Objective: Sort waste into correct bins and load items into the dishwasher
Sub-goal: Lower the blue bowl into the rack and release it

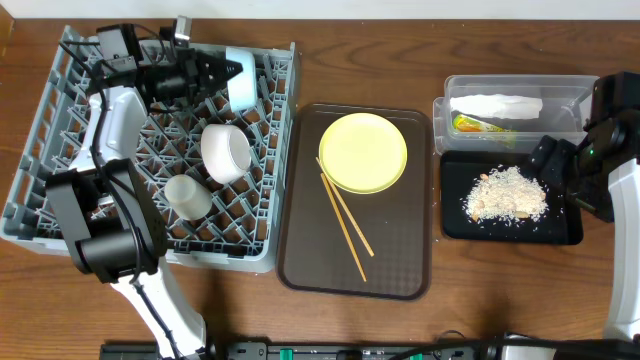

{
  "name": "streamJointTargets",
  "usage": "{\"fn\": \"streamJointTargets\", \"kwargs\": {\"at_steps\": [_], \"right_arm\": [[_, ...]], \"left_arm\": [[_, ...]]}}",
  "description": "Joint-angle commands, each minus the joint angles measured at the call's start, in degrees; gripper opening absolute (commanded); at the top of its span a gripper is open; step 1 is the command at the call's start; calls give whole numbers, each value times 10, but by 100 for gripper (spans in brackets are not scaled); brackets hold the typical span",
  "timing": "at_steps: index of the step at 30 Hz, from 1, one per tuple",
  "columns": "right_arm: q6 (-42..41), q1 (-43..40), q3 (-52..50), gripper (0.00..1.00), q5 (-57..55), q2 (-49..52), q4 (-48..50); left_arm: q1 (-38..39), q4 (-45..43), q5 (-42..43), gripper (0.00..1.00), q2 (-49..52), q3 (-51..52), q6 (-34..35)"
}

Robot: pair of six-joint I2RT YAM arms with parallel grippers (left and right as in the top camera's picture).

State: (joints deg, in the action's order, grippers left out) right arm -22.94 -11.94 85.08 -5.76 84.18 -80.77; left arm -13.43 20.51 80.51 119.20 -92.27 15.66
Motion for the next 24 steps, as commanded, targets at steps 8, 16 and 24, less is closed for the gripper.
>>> {"fn": "streamJointTargets", "kwargs": {"at_steps": [8,16,24], "right_arm": [[7,-4,10,99,2,-7,0],[7,-4,10,99,2,-7,0],[7,-4,10,99,2,-7,-5]], "left_arm": [[-5,-1,27,8,12,-2,19],[-4,-2,26,8,12,-2,59],[-15,4,-66,8,12,9,59]]}}
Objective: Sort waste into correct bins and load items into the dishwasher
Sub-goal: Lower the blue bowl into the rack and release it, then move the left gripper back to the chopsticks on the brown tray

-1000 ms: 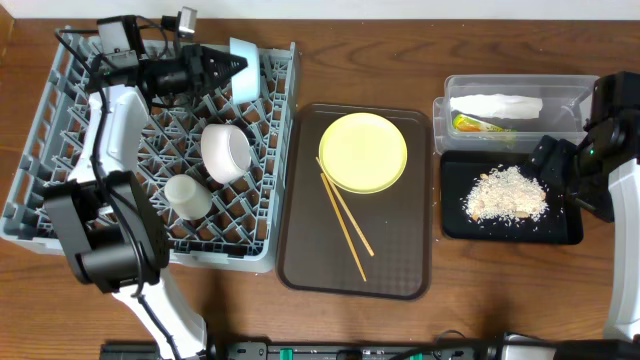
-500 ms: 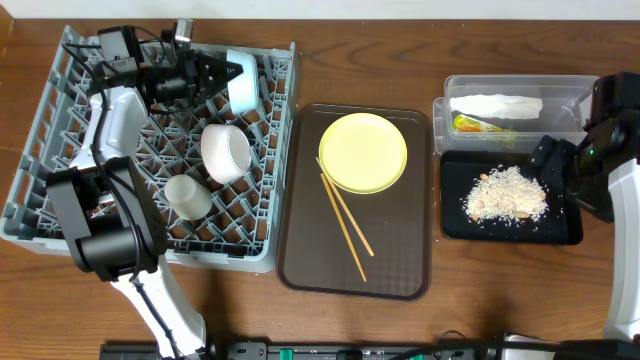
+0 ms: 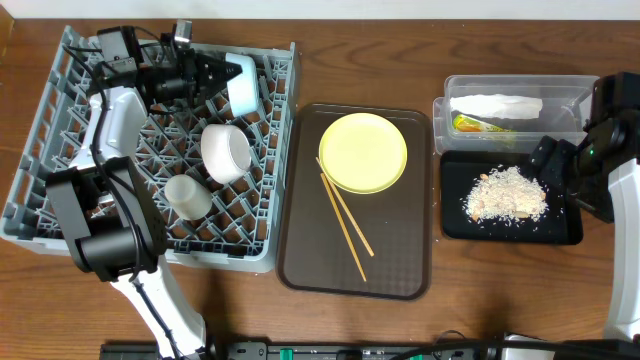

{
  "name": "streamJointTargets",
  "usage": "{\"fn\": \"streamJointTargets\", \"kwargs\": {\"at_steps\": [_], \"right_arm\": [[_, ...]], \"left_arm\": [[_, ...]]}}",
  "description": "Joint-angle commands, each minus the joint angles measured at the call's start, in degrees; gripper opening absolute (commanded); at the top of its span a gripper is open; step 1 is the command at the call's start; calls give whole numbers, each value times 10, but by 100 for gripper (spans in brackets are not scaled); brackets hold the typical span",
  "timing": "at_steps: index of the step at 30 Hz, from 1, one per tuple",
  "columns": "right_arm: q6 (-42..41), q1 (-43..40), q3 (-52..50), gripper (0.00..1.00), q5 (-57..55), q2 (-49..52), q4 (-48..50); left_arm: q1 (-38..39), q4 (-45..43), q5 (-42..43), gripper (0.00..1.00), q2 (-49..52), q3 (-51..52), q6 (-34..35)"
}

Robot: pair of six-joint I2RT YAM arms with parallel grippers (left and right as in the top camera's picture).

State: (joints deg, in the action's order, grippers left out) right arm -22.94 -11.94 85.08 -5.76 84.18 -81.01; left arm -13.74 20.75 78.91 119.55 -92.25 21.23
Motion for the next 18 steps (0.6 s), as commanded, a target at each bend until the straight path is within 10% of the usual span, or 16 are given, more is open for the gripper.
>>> {"fn": "streamJointTargets", "kwargs": {"at_steps": [1,6,18], "right_arm": [[7,-4,10,99,2,-7,-3],[7,-4,10,99,2,-7,-5],[7,-4,10,99,2,-7,-5]], "left_arm": [[-16,2,-64,8,9,10,3],[-38,14,-111,17,9,12,3],[-118,36,-111,76,8,12,-27]]}}
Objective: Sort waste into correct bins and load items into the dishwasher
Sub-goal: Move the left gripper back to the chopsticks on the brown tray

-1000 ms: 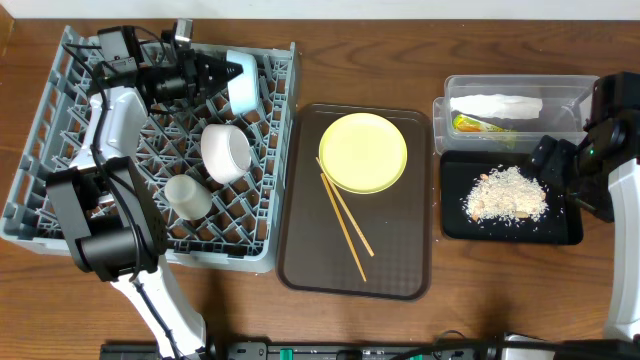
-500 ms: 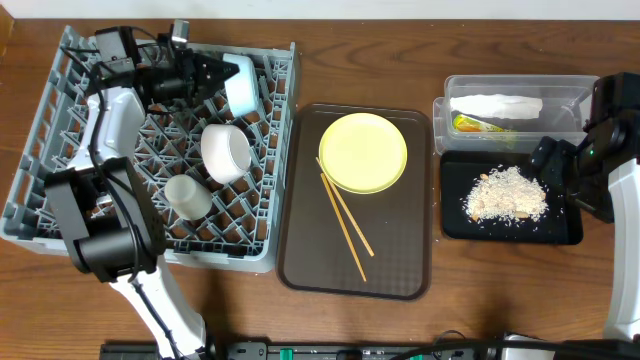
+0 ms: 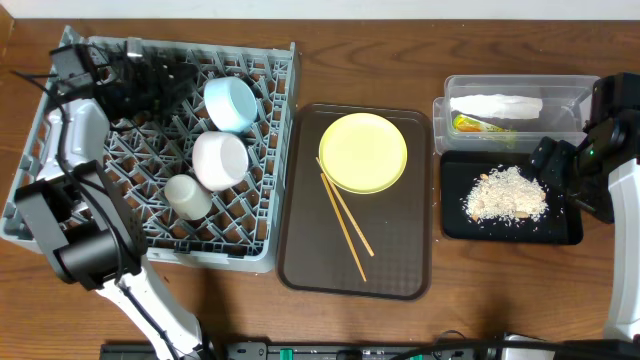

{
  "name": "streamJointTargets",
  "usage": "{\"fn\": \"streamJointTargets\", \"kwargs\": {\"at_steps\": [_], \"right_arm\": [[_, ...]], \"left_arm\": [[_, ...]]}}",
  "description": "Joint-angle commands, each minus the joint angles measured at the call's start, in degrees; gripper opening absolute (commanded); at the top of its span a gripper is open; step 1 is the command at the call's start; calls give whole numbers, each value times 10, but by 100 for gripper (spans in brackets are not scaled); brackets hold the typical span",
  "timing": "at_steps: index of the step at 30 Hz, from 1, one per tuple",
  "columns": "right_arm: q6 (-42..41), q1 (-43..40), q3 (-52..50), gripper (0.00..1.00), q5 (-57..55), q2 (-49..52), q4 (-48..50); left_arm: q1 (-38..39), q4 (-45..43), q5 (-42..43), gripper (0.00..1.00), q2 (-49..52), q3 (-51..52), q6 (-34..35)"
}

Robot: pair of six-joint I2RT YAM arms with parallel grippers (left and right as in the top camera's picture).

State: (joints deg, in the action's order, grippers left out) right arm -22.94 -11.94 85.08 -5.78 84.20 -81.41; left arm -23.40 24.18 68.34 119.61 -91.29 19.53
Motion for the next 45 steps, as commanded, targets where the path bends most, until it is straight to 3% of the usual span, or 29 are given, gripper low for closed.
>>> {"fn": "streamJointTargets", "kwargs": {"at_steps": [1,10,15,23,26,32,36,39,45], "right_arm": [[7,-4,10,99,2,-7,-1],[7,-4,10,99,2,-7,2],[8,-4,10,99,2,-7,2],[8,-4,10,99,2,-7,3],[10,-4,10,99,2,-7,3],[14,-4,10,99,2,-7,2],[18,-4,10,99,2,-7,2],[18,-4,11,99,2,-7,2],[18,-4,10,99,3,-7,0]], "left_arm": [[-28,4,-5,77,7,2,-10],[-43,22,-13,83,-47,2,-25],[-12,110,-124,84,-128,2,-87],[133,334,-392,86,-253,2,-101],[195,373,-423,93,-275,2,-101],[289,403,-421,93,-283,2,-101],[343,431,-437,90,-281,12,-16],[401,443,-525,90,-281,44,88],[521,368,-591,90,-280,144,189]]}}
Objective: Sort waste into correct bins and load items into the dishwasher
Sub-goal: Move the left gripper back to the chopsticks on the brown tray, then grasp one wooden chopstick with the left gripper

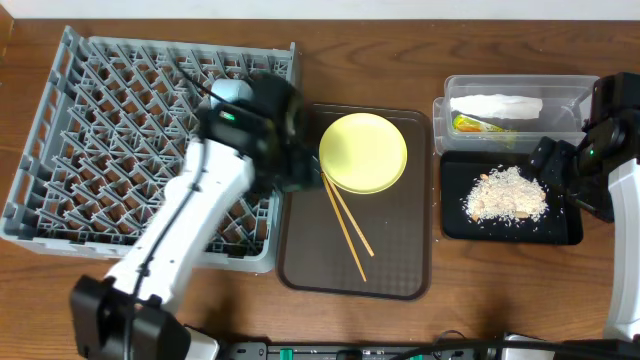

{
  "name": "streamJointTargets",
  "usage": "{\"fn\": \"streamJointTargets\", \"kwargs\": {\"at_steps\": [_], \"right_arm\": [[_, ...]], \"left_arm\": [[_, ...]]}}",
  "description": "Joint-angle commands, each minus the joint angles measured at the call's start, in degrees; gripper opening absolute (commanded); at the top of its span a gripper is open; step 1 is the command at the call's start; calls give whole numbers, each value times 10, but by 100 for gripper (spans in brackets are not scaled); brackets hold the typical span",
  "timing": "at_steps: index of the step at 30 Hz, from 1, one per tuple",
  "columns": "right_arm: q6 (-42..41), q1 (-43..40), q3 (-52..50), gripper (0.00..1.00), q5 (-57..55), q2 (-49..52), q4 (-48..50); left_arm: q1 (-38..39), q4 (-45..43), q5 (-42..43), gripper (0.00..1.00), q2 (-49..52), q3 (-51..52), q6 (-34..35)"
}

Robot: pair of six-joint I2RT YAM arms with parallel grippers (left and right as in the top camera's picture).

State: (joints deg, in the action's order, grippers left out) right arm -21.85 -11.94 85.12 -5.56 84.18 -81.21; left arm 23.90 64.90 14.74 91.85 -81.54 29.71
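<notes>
A yellow plate (pixel 363 150) lies at the back of the brown tray (pixel 300 272), with two chopsticks (pixel 348 228) slanting across the tray in front of it. My left gripper (pixel 303 172) is blurred at the tray's left edge, close to the plate's rim and the chopsticks' far ends; its jaws cannot be made out. The left arm stretches over the grey dish rack (pixel 100 120) and hides most of what stands in it. Only a bit of the light blue bowl (pixel 228 91) shows. My right gripper (pixel 560 165) hovers by the black bin (pixel 570 232).
Food scraps (pixel 505 195) lie in the black bin at the right. Behind it a clear bin (pixel 560 90) holds a white wrapper and a green packet. The rack's left half shows bare pegs.
My left gripper was at the rack's far left back corner; now the arm reaches across the rack to the tray's left edge. White bowl and cup are now hidden under it. The right arm stayed put.
First my left gripper was at the blue bowl at the rack's back, and still there a moment later. Then the bowl sat in the rack alone with the gripper drawn back to the left. Now the gripper is beside the plate on the tray.
</notes>
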Motion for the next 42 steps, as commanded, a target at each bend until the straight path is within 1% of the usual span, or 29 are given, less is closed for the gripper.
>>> {"fn": "streamJointTargets", "kwargs": {"at_steps": [1,3,6,8,14,24,36,38,41,42], "right_arm": [[7,-4,10,99,1,-7,-3],[7,-4,10,99,1,-7,-5],[7,-4,10,99,1,-7,-5],[7,-4,10,99,8,-7,-6],[7,-4,10,99,7,-7,-5],[7,-4,10,99,7,-7,-5],[7,-4,10,99,7,-7,-5],[7,-4,10,99,7,-7,-5],[7,-4,10,99,7,-7,-5],[7,-4,10,99,7,-7,-5]], "left_arm": [[63,-58,-58,91,-1,63,99],[89,-88,-79,90,4,91,138],[116,-118,-118,91,17,116,174],[130,-146,-129,91,38,123,174],[141,-188,-126,91,94,123,174],[142,-203,-107,91,154,123,178],[155,-209,-106,91,203,123,178],[158,-209,-106,88,208,123,178],[159,-209,-102,73,209,123,178],[159,-209,-102,65,209,123,178]]}}
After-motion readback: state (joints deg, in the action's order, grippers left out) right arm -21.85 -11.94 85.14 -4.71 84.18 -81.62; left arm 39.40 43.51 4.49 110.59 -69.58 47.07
